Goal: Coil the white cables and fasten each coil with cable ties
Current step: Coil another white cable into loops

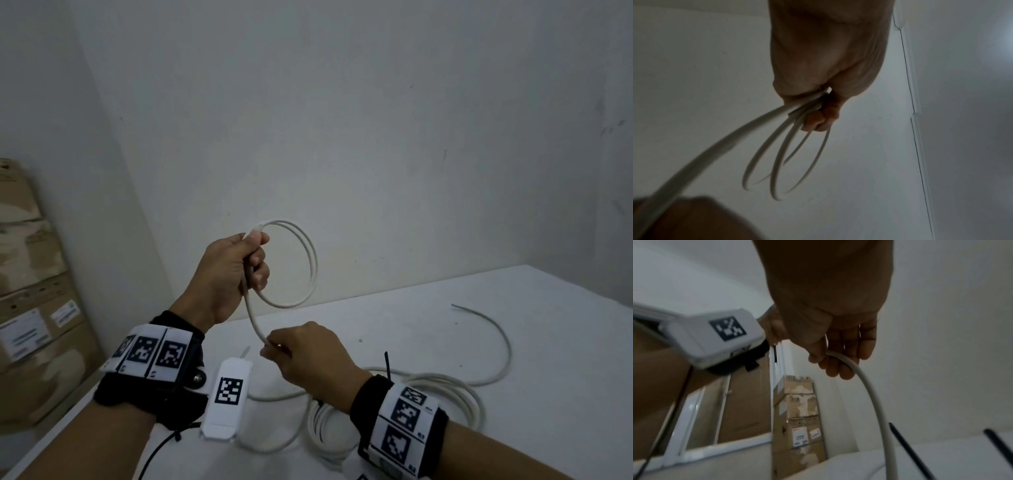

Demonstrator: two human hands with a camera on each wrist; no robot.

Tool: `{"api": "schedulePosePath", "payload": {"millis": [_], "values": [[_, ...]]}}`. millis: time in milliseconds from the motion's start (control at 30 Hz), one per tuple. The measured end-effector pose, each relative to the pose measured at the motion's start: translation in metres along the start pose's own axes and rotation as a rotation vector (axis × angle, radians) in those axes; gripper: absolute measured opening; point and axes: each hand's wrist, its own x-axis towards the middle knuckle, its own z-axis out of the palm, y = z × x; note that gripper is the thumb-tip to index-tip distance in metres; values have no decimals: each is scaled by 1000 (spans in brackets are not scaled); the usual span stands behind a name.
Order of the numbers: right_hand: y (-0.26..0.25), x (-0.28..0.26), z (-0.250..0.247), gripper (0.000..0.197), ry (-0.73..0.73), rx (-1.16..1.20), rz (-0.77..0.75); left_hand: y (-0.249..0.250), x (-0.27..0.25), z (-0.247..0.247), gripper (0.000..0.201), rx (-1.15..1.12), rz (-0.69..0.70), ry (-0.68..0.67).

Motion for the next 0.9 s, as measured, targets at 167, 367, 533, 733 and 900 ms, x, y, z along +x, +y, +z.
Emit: {"api": "schedulePosePath", "payload": {"millis": [167,367,533,733,900], "values": [[24,-5,2,31,-117,-332,-78,5,-3,-10,21,44,-19,1],[33,-2,-14,27,-184,-444,-33,-3,-8,-14,19,-14,-32,-13],[35,5,-39,43,-348,566,324,-2,-5,-24,20,-120,-36,-24],[30,18,-46,48,-138,1374,357,-8,-9,-24,22,-116,-77,-46],[20,20,-40,26,213,1266,260,-13,-15,-26,21,-25,-88,-3]]}}
